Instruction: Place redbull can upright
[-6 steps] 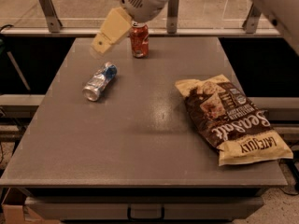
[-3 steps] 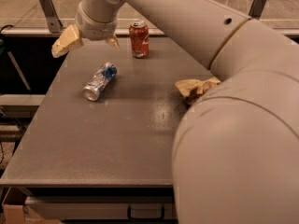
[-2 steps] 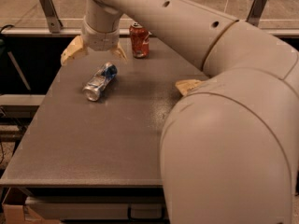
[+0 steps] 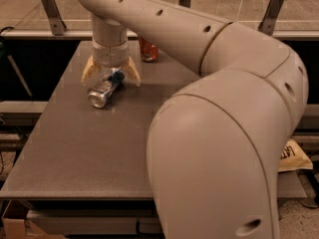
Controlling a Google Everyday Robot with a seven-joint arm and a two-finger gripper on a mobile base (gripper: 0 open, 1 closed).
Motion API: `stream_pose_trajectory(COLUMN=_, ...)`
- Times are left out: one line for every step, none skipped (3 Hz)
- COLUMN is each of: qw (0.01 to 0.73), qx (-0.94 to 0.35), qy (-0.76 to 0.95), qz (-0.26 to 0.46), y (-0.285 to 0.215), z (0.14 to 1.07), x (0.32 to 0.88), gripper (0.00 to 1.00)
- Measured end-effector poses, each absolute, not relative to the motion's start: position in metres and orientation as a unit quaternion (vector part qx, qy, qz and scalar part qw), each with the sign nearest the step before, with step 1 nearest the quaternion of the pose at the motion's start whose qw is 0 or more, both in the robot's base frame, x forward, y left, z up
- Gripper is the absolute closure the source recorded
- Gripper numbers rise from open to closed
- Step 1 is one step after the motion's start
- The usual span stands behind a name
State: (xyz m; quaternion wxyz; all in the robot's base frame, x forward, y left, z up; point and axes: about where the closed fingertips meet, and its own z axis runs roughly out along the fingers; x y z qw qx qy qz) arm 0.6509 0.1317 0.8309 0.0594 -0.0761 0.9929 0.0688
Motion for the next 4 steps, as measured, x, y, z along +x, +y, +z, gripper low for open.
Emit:
stream_pose_trajectory(qw=0.047, qx=-0.041, qy=0.997, qz=0.046, y=0.116, z=0.826, x=0.656, gripper=0.41)
stream_pose_trajectory(qw=0.047, qx=-0.041, qy=0.997, qz=0.046, y=0.116, z=0.829, x=0.656, gripper=0.64)
stream_pose_trajectory(qw=0.047, qx=-0.041, qy=0.997, qz=0.046, y=0.116, z=0.832, x=0.656, gripper=0.87)
stream_pose_trajectory(qw=0.095, qx=-0.052, qy=0.992, qz=0.06, y=0.09, z=0.849, x=0.663, gripper=1.0)
